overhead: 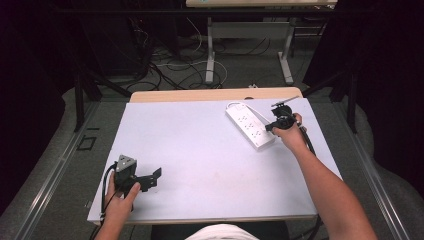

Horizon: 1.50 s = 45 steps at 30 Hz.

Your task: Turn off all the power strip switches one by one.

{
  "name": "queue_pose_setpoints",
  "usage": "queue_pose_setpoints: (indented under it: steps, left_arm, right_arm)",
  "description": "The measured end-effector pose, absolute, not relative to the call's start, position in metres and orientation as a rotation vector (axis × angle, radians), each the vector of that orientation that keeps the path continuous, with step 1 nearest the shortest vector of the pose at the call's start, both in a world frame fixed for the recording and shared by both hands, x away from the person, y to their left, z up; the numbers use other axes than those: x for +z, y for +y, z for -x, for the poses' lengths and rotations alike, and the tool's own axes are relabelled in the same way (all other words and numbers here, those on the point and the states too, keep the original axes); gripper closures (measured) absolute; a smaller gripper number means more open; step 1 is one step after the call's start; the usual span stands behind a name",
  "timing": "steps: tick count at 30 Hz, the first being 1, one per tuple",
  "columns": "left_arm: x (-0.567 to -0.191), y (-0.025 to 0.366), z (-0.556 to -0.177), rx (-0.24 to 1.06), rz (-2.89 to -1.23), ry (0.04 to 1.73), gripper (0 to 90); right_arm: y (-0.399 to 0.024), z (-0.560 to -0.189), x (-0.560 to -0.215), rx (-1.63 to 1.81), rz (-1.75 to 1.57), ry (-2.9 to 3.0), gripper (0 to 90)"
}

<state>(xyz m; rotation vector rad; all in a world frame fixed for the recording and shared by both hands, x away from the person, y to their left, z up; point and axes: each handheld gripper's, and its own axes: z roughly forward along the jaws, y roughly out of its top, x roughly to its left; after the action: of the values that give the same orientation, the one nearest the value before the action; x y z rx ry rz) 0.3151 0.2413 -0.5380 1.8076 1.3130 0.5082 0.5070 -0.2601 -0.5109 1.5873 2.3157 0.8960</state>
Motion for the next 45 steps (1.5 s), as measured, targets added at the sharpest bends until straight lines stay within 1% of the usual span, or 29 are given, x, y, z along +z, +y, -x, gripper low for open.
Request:
queue_pose_setpoints:
  steps: [2,8,16,22,23,24,25,26,29,30,32,34,35,37,38,40,41,45]
  left_arm:
    - [-0.538,0.242,-0.315,0.509,-1.808,1.312,0.2]
    - [-0.538,0.243,-0.316,0.508,-1.809,1.309,0.2]
    - [-0.539,0.242,-0.318,0.511,-1.8,1.31,0.2]
    - [-0.538,0.242,-0.318,0.513,-1.797,1.304,0.2]
    - [-0.537,0.242,-0.318,0.51,-1.793,1.304,0.2]
    - [-0.537,0.242,-0.318,0.509,-1.793,1.305,0.2]
    - [-0.537,0.243,-0.318,0.508,-1.792,1.305,0.2]
    - [-0.537,0.243,-0.318,0.507,-1.793,1.305,0.2]
    - [-0.537,0.243,-0.319,0.508,-1.795,1.304,0.2]
    - [-0.537,0.243,-0.319,0.508,-1.793,1.304,0.2]
    - [-0.537,0.243,-0.318,0.508,-1.791,1.306,0.2]
    - [-0.537,0.243,-0.318,0.508,-1.794,1.306,0.2]
    - [-0.537,0.243,-0.318,0.509,-1.794,1.306,0.2]
    - [-0.537,0.242,-0.318,0.51,-1.793,1.305,0.2]
    - [-0.536,0.242,-0.318,0.511,-1.791,1.304,0.2]
    - [-0.536,0.242,-0.317,0.51,-1.792,1.305,0.2]
    - [-0.537,0.242,-0.317,0.511,-1.791,1.306,0.2]
    - [-0.537,0.243,-0.317,0.511,-1.786,1.305,0.2]
  right_arm:
    - [-0.261,-0.504,-0.507,0.917,-1.566,2.32,88.7]
    - [-0.262,-0.492,-0.498,0.939,-1.523,2.326,78.5]
    - [-0.258,-0.466,-0.488,0.986,-1.459,2.331,69.1]
    - [-0.256,-0.444,-0.484,1.018,-1.399,2.316,54.3]
    - [-0.256,-0.441,-0.484,1.019,-1.391,2.31,50.6]
    - [-0.256,-0.437,-0.484,1.007,-1.395,2.305,44.6]
    - [-0.256,-0.434,-0.483,1.001,-1.407,2.295,41.5]
    - [-0.256,-0.43,-0.483,0.992,-1.401,2.293,41.1]
    - [-0.258,-0.418,-0.485,1.015,-1.372,2.279,34.5]
    - [-0.259,-0.413,-0.486,1.03,-1.406,2.268,31.1]
    - [-0.261,-0.405,-0.487,1.05,-1.387,2.251,23.2]
    - [-0.265,-0.396,-0.488,1.045,-1.37,2.231,17.2]
    - [-0.266,-0.391,-0.488,1.048,-1.377,2.216,15.1]
    - [-0.271,-0.382,-0.49,1.049,-1.369,2.191,14.3]
    - [-0.273,-0.377,-0.491,1.052,-1.376,2.171,11.9]
    - [-0.276,-0.369,-0.495,1.047,-1.385,2.141,2.6]
    - [-0.279,-0.364,-0.496,1.045,-1.401,2.127,0.0]
    - [-0.289,-0.347,-0.506,1.079,-1.436,2.073,0.0]
